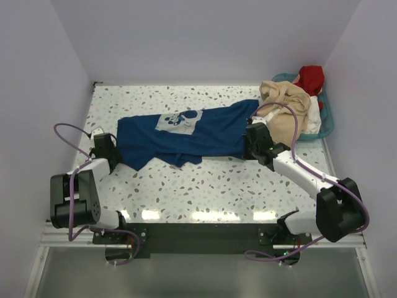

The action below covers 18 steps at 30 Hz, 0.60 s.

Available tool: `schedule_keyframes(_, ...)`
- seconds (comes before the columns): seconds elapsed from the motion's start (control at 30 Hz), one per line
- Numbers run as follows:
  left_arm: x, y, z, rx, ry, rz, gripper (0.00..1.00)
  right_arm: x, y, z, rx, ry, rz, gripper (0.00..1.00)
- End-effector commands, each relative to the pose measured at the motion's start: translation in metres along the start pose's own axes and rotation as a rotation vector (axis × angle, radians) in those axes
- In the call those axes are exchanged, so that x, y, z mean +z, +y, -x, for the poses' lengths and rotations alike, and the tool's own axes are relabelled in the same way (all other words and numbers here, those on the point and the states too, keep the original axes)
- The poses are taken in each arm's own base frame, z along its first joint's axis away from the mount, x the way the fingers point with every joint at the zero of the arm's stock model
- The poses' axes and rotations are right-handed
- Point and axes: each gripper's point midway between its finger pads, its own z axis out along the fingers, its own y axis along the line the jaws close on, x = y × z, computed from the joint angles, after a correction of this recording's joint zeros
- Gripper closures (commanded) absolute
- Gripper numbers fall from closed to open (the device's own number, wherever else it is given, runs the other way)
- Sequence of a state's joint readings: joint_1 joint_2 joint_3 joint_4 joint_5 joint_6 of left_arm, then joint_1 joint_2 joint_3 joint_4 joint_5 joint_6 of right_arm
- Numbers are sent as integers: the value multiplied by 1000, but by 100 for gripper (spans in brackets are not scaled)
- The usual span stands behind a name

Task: Fold and stack the t-shirts
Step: Flatten the tshirt out

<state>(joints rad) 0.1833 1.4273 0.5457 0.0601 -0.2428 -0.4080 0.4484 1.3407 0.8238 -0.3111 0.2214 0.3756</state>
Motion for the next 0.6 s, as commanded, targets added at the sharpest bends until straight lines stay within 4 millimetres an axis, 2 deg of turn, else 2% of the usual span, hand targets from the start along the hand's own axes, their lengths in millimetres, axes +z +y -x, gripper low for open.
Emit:
schedule_keyframes(0.0, 2, -9, 31, -26, -90, -32, 56, -6, 1, 14, 10, -62, 18, 99)
schedule_keyframes(0.1, 0, -10, 38, -33, -117, -40, 56, -7, 2, 15, 7, -63, 21, 99)
schedule_keyframes(0.3, 9, -9, 32, -23, -72, -26, 58, -9, 1, 16, 10, -69, 20, 99)
schedule_keyframes(0.5, 17, -5, 23, -5, -34, -3, 69, -11, 1, 16, 11, -73, 20, 99)
schedule_keyframes(0.57, 19, -4, 22, -1, -23, 6, 78, -12, 0, 16, 11, -75, 19, 99)
